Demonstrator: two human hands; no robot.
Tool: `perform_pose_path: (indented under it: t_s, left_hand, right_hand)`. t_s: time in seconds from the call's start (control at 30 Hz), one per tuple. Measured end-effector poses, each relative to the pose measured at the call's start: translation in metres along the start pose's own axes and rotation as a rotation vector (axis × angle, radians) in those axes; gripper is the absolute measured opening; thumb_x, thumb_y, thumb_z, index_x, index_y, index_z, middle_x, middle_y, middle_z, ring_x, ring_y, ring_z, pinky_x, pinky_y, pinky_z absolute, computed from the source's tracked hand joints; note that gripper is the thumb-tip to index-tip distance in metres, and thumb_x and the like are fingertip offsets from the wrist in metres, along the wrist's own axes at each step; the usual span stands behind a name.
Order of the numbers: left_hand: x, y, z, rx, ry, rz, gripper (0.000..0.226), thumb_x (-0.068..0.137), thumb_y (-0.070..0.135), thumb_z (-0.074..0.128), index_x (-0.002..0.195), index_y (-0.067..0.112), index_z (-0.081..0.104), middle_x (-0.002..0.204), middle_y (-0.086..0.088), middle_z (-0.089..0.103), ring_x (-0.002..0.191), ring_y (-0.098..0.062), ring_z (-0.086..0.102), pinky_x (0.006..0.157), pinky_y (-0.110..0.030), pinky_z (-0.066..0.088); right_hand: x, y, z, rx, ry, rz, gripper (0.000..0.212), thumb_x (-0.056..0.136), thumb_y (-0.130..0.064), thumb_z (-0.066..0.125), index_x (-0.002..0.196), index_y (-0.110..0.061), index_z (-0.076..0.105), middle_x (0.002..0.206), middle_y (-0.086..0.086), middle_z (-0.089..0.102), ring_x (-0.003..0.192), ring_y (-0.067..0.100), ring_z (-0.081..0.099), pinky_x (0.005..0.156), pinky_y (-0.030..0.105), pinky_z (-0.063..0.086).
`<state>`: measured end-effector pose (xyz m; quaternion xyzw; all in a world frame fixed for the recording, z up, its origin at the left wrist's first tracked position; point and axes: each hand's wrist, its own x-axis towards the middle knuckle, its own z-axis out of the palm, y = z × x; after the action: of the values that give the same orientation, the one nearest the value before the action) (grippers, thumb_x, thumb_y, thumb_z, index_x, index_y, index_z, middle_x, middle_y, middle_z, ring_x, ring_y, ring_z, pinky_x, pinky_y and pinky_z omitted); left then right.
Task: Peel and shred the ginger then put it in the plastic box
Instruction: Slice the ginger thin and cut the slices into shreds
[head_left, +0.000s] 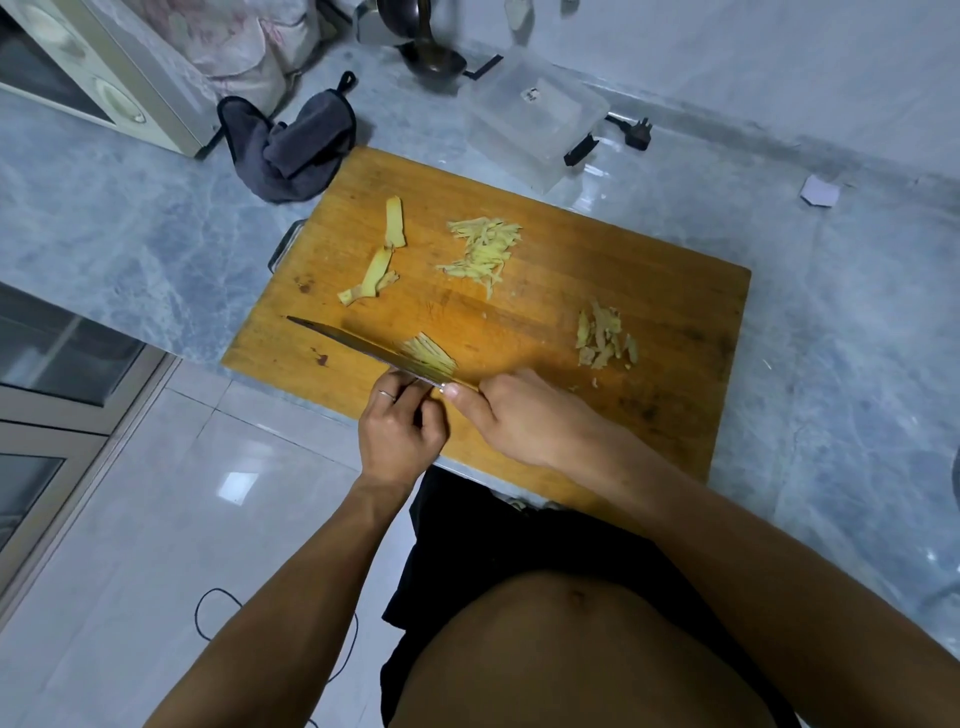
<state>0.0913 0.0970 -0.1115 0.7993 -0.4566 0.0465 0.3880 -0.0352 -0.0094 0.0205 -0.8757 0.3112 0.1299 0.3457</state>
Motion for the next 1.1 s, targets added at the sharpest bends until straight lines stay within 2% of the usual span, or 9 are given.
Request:
perform_pose_path:
  t_s: [0.23, 0.43, 0.57, 0.77, 0.97, 1.1]
  left_hand:
    - [0.000, 0.000, -0.001, 0.011, 0.009, 0.018, 0.018, 0.079, 0.004, 0.052, 0.074, 0.000, 0.069, 0.079, -0.017, 0.061, 0.079, -0.029, 0.053, 0.062, -0.026, 0.039]
    - [0.001, -0.001, -0.001, 0.026, -0.007, 0.017, 0.009, 0.073, -0.005, 0.061, 0.074, 0.000, 0.069, 0.080, -0.018, 0.062, 0.080, -0.029, 0.054, 0.063, -0.027, 0.042]
    - [0.001, 0.000, -0.002, 0.029, -0.002, 0.031, 0.013, 0.079, 0.001, 0.057, 0.071, 0.000, 0.066, 0.076, -0.017, 0.059, 0.076, -0.029, 0.050, 0.062, -0.028, 0.039]
    - [0.000, 0.002, -0.003, 0.022, -0.005, 0.023, 0.019, 0.082, 0.006, 0.052, 0.074, -0.001, 0.068, 0.079, -0.017, 0.060, 0.078, -0.029, 0.051, 0.062, -0.028, 0.038]
    - [0.000, 0.000, 0.000, 0.022, -0.032, -0.007, 0.022, 0.079, 0.005, 0.051, 0.079, 0.001, 0.073, 0.087, -0.017, 0.064, 0.083, -0.034, 0.060, 0.064, -0.031, 0.046]
    - [0.000, -0.001, 0.000, 0.000, -0.050, -0.010, 0.025, 0.080, 0.004, 0.050, 0.084, 0.001, 0.075, 0.090, -0.017, 0.065, 0.088, -0.036, 0.064, 0.069, -0.032, 0.049]
  right_hand:
    - [0.001, 0.000, 0.000, -0.005, -0.020, -0.009, 0.062, 0.104, -0.056, 0.027, 0.066, -0.012, 0.046, 0.069, 0.011, 0.050, 0.057, 0.025, 0.047, 0.047, 0.032, 0.029]
    - [0.003, -0.001, 0.008, 0.017, -0.006, 0.010, 0.059, 0.104, -0.057, 0.027, 0.068, -0.015, 0.048, 0.077, 0.012, 0.053, 0.069, 0.033, 0.051, 0.055, 0.033, 0.032]
    - [0.008, -0.004, 0.011, 0.027, -0.018, 0.039, 0.063, 0.103, -0.059, 0.026, 0.083, -0.009, 0.059, 0.083, 0.012, 0.053, 0.077, 0.036, 0.053, 0.063, 0.036, 0.040]
    - [0.007, -0.002, 0.006, 0.033, -0.011, 0.023, 0.059, 0.103, -0.059, 0.027, 0.075, -0.013, 0.053, 0.080, 0.012, 0.057, 0.077, 0.038, 0.058, 0.062, 0.037, 0.046]
    - [-0.006, 0.007, 0.001, -0.009, 0.010, 0.016, 0.069, 0.103, -0.059, 0.025, 0.075, -0.007, 0.060, 0.076, 0.014, 0.058, 0.071, 0.035, 0.059, 0.060, 0.036, 0.046]
    - [-0.008, 0.009, 0.000, -0.007, -0.003, 0.008, 0.068, 0.103, -0.059, 0.025, 0.067, -0.009, 0.053, 0.070, 0.013, 0.053, 0.065, 0.031, 0.054, 0.056, 0.035, 0.037]
